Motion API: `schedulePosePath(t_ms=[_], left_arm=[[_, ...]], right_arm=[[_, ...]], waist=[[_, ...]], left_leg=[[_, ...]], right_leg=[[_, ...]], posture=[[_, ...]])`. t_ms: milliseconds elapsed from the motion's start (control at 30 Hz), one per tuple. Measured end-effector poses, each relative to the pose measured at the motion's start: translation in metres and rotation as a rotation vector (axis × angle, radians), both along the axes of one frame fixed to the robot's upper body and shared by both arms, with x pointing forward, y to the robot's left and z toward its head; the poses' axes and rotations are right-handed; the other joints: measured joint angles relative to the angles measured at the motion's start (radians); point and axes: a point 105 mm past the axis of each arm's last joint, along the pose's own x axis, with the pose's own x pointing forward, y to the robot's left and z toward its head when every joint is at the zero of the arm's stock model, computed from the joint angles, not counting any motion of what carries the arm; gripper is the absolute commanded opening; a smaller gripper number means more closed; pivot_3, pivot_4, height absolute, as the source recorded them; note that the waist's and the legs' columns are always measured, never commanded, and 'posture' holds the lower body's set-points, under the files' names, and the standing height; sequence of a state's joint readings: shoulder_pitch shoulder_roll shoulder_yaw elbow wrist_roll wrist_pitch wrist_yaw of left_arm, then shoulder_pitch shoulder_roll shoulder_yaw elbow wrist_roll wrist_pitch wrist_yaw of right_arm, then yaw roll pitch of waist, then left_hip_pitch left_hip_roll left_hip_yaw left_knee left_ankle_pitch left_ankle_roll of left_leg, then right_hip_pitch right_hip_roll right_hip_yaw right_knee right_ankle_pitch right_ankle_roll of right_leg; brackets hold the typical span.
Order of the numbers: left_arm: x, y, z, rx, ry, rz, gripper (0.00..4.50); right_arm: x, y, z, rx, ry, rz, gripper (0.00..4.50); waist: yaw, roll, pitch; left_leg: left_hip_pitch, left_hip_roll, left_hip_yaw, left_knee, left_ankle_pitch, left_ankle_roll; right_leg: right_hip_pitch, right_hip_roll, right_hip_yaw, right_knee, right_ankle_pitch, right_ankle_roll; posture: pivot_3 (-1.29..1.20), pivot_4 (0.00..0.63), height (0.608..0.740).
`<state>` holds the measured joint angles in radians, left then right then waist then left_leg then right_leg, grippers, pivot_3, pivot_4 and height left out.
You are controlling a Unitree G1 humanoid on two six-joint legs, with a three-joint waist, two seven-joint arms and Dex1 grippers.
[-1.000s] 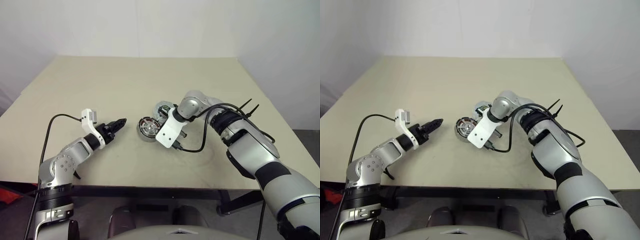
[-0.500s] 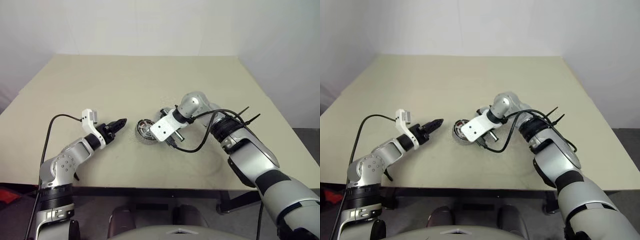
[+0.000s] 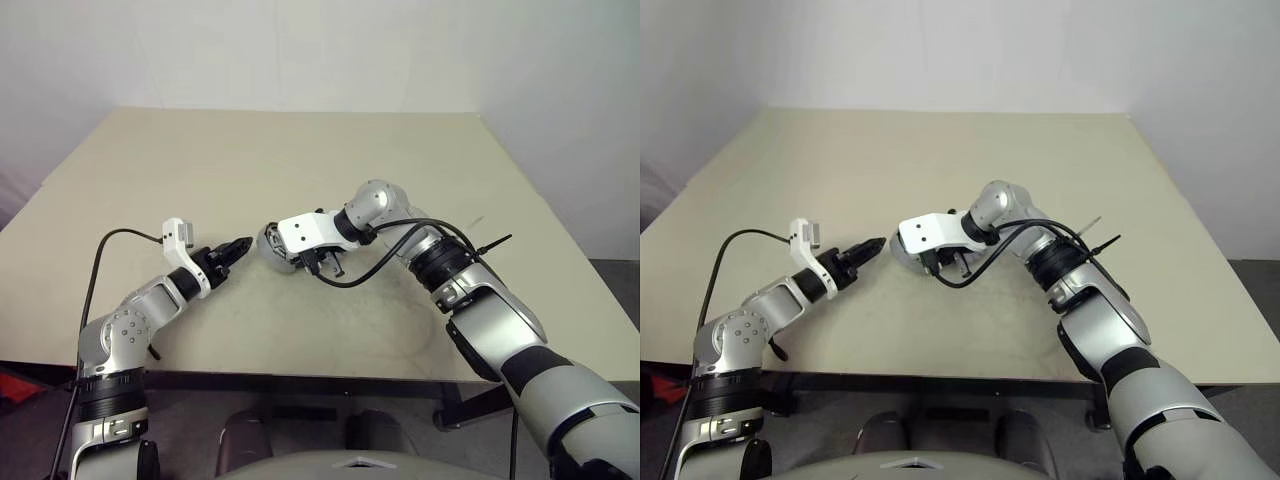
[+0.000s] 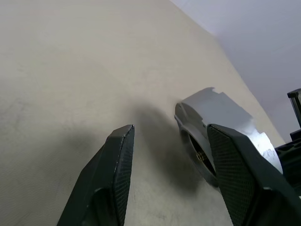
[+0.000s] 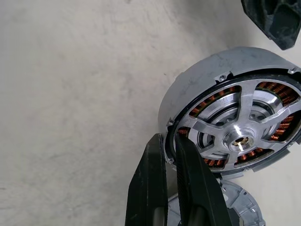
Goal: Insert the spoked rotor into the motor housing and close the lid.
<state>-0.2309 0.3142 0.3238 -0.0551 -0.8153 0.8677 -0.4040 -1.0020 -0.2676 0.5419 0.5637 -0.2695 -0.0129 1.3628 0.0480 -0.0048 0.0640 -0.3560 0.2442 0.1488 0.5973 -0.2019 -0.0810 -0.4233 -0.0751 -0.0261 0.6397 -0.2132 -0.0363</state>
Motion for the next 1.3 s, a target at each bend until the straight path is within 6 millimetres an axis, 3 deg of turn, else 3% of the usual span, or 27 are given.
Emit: schedulePosePath(t_ms=[267,633,1033,1267,1300], left_arm=[[-0.002,0.005,-0.003,0.0,0.01,0.022,2.6],[-0.008,0.015,0.0,0.001,-0.003,0.06,2.6],[-0.015,0.017,-0.003,-0.002,0.001,0.092,2.6],[-0.016,0.017,-0.001,-0.002,-0.008,0.093,2.6],[-0.016,0.017,-0.001,-0.002,-0.008,0.093,2.6]], right_arm=[[-0.005,0.016,-0.002,0.031,0.04,-0.04,0.01],[-0.011,0.04,-0.02,0.054,0.163,-0.193,0.01],[-0.003,0.054,-0.025,0.074,0.275,-0.353,0.01],[0.003,0.052,-0.02,0.095,0.256,-0.369,2.22],[0.003,0.051,-0.017,0.103,0.258,-0.366,2.22]], waist=[[-0.004,0.0,0.0],[-0.002,0.0,0.0],[-0.001,0.0,0.0],[0.001,0.0,0.0],[0.001,0.0,0.0]], left_leg=[[0.0,0.0,0.0,0.0,0.0,0.0],[0.002,0.0,0.0,0.0,0.001,-0.001],[0.006,0.0,0.0,-0.001,0.001,-0.002],[0.006,0.0,-0.001,-0.001,0.002,-0.003],[0.006,0.0,-0.001,-0.001,0.002,-0.003]], right_leg=[[0.0,0.0,0.0,0.0,0.0,0.0],[0.001,0.0,0.0,0.0,0.0,0.0],[0.004,0.0,0.0,0.002,0.0,0.0],[0.004,0.0,0.0,0.002,0.0,0.0],[0.004,0.0,0.0,0.002,0.0,0.0]], posture=[[0.0,0.0,0.74],[0.0,0.0,0.74],[0.0,0.0,0.74],[0.0,0.0,0.74],[0.0,0.0,0.74]])
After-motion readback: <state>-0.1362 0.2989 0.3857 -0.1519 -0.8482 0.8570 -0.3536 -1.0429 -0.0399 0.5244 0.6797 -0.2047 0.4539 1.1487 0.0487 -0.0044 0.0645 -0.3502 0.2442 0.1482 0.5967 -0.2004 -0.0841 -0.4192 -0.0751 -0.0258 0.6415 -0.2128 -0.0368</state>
